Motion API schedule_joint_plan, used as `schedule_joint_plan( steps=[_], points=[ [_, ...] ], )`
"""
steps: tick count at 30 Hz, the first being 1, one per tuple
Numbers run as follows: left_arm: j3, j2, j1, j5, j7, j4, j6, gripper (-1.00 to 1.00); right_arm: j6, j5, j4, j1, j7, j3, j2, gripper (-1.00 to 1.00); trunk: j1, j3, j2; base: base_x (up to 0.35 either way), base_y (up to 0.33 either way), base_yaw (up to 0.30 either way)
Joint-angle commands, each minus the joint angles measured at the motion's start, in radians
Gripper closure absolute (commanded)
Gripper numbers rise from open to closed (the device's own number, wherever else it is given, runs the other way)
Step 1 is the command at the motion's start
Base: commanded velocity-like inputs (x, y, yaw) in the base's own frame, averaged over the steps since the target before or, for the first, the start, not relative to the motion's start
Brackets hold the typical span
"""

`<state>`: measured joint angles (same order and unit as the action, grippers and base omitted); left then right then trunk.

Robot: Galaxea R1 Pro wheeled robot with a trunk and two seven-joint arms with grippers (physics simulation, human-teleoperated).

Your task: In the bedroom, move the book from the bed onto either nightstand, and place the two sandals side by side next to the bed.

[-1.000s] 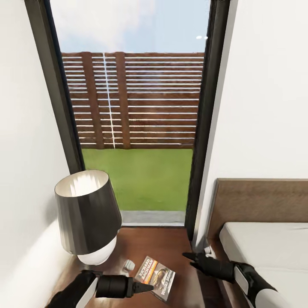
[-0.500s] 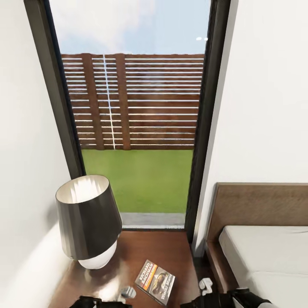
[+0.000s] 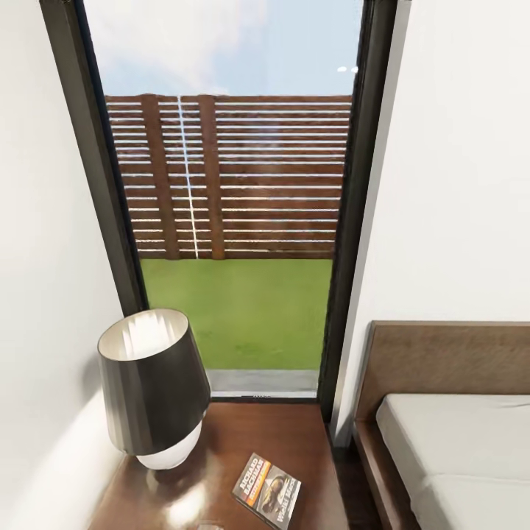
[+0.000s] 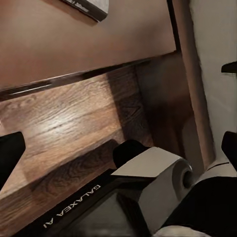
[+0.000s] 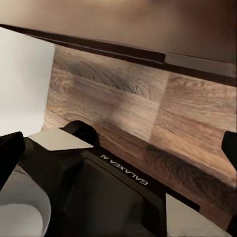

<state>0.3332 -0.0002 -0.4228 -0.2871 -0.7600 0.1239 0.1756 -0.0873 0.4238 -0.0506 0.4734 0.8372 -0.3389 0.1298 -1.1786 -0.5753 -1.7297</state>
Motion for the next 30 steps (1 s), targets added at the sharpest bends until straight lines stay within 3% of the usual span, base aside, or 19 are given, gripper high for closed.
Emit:
schedule_joint_plan(
  steps=[1,3,7,14,17,18,19,23,30],
  points=[
    [0.004,0.0,0.0,-0.011,-0.001,-0.013,0.001,-1.0,-0.008,0.003,-0.003,0.001,-0.024,-0.009,0.001,-1.0,0.004,0.002,0.007,0.0,0.0,0.0],
    [0.004,0.0,0.0,-0.011,0.0,-0.039,-0.033,-1.0,-0.009,0.003,-0.007,0.001,-0.091,-0.009,0.001,-1.0,0.012,0.009,0.021,0.0,0.0,0.0],
    [0.004,0.0,0.0,-0.012,0.016,-0.068,-0.06,-1.0,-0.009,0.003,-0.019,0.001,-0.158,-0.009,0.001,-1.0,0.027,0.021,0.049,0.0,0.0,0.0],
    [0.003,-0.004,0.001,-0.016,0.161,-0.1,-0.07,-1.0,-0.011,0.003,-0.029,0.001,-0.291,-0.009,0.001,-1.0,0.054,0.043,0.098,0.0,0.0,0.0],
    [0.003,-0.005,0.004,-0.018,0.257,-0.102,-0.07,-1.0,-0.012,0.003,-0.03,0.001,-0.3,-0.009,0.001,-1.0,0.065,0.052,0.119,0.0,0.0,0.0],
    [0.003,-0.006,0.013,-0.018,0.329,-0.102,-0.07,-1.0,-0.012,0.003,-0.03,0.001,-0.302,-0.009,0.001,-1.0,0.069,0.056,0.126,0.0,0.0,0.0],
    [0.003,-0.006,0.016,-0.018,0.351,-0.102,-0.07,-1.0,-0.012,0.003,-0.03,0.001,-0.302,-0.008,0.001,-1.0,0.073,0.059,0.133,0.0,0.0,0.0],
    [0.003,-0.008,0.033,-0.018,0.543,-0.102,-0.073,-1.0,-0.012,0.003,-0.029,0.001,-0.303,-0.009,0.001,-1.0,0.088,0.071,0.161,0.0,0.0,0.0],
    [0.001,-0.011,0.04,-0.018,0.681,-0.102,-0.089,-1.0,-0.012,0.003,-0.029,0.001,-0.303,-0.009,0.001,-1.0,0.115,0.093,0.21,0.0,0.0,0.0]
  ],
)
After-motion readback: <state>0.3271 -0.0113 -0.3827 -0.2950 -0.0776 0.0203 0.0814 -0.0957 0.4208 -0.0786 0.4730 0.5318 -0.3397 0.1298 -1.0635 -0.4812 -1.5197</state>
